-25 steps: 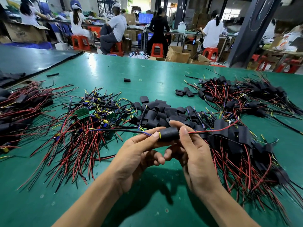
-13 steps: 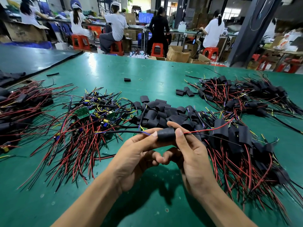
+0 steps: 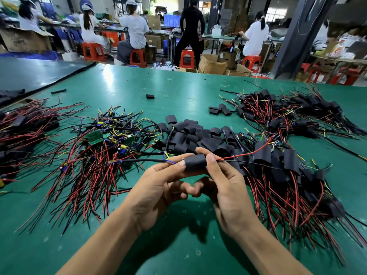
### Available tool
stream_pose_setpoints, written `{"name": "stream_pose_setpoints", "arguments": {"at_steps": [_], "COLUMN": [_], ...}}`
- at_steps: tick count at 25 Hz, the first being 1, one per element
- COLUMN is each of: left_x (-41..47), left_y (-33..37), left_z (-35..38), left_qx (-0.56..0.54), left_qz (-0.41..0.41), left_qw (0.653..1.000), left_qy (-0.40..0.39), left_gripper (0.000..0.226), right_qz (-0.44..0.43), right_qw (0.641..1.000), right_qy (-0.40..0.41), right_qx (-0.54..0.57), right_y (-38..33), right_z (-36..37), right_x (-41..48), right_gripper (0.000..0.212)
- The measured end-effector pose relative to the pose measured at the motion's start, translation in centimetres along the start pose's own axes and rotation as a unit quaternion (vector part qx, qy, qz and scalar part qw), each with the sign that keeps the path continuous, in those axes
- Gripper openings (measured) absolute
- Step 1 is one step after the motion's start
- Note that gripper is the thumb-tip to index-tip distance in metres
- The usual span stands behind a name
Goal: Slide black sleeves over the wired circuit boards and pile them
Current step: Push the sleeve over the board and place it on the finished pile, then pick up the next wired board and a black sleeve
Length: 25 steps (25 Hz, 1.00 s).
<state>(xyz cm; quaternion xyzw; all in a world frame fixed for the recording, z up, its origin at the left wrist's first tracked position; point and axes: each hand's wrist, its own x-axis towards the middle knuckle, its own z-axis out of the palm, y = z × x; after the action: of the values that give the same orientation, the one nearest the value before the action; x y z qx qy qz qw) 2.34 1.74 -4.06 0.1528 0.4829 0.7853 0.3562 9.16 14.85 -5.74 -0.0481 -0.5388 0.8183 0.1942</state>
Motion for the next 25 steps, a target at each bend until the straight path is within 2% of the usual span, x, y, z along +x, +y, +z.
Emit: {"name": "stream_pose_setpoints", "arguments": {"at_steps": [9, 13, 15, 17, 19, 22, 23, 25], "left_x": [0.0, 0.2, 0.1, 0.0, 0.2, 0.6, 0.7, 0.8], "left_y": [0.6, 1.0, 1.1, 1.7, 2.3, 2.4, 2.1, 1.5], "left_z": [-0.6, -1.2, -1.4, -2.0, -2.8, -4.2, -4.6, -5.1], "left_qx": [0.053, 0.093, 0.121, 0.107, 0.128, 0.249, 0.304, 0.441], "left_qz": [-0.014, -0.022, -0.039, -0.047, -0.041, 0.029, 0.061, 0.109], "left_qw": [0.998, 0.993, 0.991, 0.992, 0.987, 0.944, 0.916, 0.836], "left_qy": [0.039, 0.068, 0.052, 0.049, 0.087, 0.213, 0.253, 0.307], "left_gripper": [0.030, 0.030, 0.025, 0.026, 0.023, 0.017, 0.018, 0.019], "right_qz": [0.031, 0.115, 0.140, 0.135, 0.113, 0.075, 0.072, 0.080], "right_qw": [0.999, 0.992, 0.987, 0.990, 0.987, 0.952, 0.944, 0.938], "right_qy": [-0.010, -0.035, -0.057, -0.030, 0.058, 0.193, 0.220, 0.239], "right_qx": [-0.013, -0.031, -0.053, -0.016, 0.095, 0.225, 0.237, 0.237], "right_y": [-0.2, -0.6, -0.6, -0.9, -1.6, -2.9, -3.0, -2.8], "right_z": [0.2, -0.3, -0.1, 0.4, 0.2, -1.5, -1.9, -2.3], "right_x": [0.0, 0.0, -0.1, 0.0, 0.5, 1.2, 1.3, 1.2], "right_gripper": [0.031, 0.049, 0.038, 0.023, 0.022, 0.032, 0.037, 0.048]}}
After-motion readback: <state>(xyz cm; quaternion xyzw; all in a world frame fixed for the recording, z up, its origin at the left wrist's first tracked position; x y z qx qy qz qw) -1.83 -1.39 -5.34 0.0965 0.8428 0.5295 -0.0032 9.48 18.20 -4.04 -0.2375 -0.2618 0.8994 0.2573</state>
